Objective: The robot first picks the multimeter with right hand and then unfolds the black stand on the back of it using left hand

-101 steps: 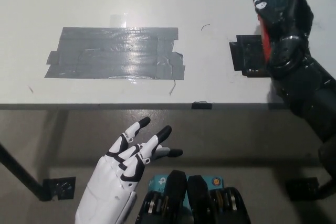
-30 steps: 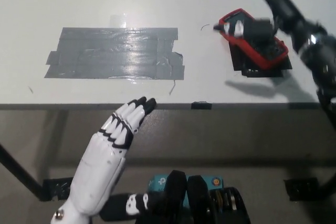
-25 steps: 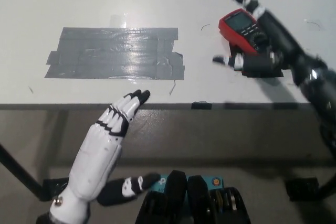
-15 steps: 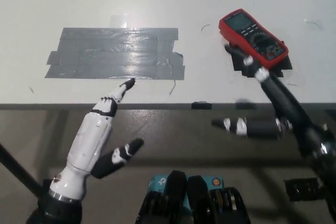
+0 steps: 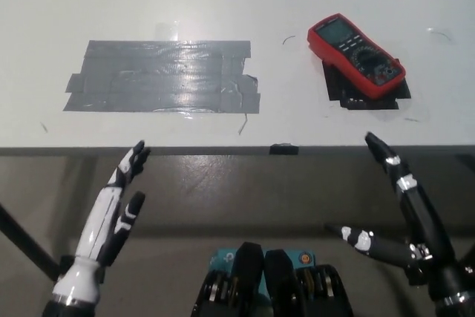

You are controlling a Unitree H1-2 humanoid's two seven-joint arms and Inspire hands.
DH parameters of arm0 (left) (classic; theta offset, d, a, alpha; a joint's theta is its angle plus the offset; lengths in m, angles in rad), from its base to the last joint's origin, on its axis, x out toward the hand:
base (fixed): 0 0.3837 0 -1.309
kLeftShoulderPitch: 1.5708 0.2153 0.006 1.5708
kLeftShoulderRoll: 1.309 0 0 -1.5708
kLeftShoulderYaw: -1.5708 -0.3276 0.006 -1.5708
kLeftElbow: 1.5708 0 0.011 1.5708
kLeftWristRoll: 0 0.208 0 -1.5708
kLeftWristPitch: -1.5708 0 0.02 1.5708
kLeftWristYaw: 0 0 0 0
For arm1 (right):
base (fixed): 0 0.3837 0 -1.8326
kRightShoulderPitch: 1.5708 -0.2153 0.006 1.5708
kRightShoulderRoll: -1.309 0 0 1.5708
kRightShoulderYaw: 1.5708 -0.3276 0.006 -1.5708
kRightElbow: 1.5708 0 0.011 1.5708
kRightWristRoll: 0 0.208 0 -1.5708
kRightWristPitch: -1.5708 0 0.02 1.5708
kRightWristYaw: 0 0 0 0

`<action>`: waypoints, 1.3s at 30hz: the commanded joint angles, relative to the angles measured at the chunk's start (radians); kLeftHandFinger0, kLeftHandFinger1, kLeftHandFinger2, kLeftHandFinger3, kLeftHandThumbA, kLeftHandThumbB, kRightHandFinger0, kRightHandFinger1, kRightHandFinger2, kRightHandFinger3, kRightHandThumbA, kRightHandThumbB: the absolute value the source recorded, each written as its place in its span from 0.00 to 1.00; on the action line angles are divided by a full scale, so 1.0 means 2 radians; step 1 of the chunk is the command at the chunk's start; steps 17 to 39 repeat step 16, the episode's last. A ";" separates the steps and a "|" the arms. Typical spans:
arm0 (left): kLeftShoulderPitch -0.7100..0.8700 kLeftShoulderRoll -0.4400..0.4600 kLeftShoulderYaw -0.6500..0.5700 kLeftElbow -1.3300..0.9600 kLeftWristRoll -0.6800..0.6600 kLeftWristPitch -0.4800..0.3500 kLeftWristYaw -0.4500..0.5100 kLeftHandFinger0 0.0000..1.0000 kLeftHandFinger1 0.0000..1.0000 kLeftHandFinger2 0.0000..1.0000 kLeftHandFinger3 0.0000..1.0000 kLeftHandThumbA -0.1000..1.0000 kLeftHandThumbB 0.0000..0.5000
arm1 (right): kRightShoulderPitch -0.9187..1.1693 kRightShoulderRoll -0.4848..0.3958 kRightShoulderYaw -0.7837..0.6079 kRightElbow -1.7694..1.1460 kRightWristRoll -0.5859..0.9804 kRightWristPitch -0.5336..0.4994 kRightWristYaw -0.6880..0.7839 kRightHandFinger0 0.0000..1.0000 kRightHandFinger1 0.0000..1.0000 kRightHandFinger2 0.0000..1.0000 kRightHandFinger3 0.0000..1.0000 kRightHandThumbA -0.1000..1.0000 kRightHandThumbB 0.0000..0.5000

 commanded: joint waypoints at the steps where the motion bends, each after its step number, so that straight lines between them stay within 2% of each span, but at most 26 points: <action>1: 0.014 0.011 0.002 -0.015 -0.054 0.026 -0.017 1.00 1.00 1.00 1.00 1.00 0.32 | 0.013 0.010 -0.012 0.000 -0.021 -0.070 -0.016 1.00 1.00 1.00 1.00 0.91 0.61; 2: 0.025 0.012 -0.001 -0.020 -0.054 0.027 -0.017 1.00 1.00 1.00 1.00 1.00 0.27 | 0.023 0.012 -0.011 -0.001 -0.026 -0.069 -0.015 1.00 1.00 1.00 1.00 0.91 0.59; 4: 0.041 0.013 -0.004 -0.020 -0.056 0.022 -0.017 1.00 1.00 1.00 1.00 1.00 0.27 | 0.037 0.014 -0.010 0.000 -0.027 -0.074 -0.012 1.00 1.00 1.00 1.00 0.90 0.59; 15: 0.067 0.016 -0.010 -0.032 -0.050 0.036 -0.015 1.00 1.00 1.00 1.00 1.00 0.31 | 0.055 0.021 -0.002 0.012 -0.035 -0.088 -0.002 1.00 1.00 1.00 1.00 0.88 0.57; 39: 0.067 0.016 -0.010 -0.032 -0.050 0.036 -0.015 1.00 1.00 1.00 1.00 1.00 0.31 | 0.055 0.021 -0.002 0.012 -0.035 -0.088 -0.002 1.00 1.00 1.00 1.00 0.88 0.57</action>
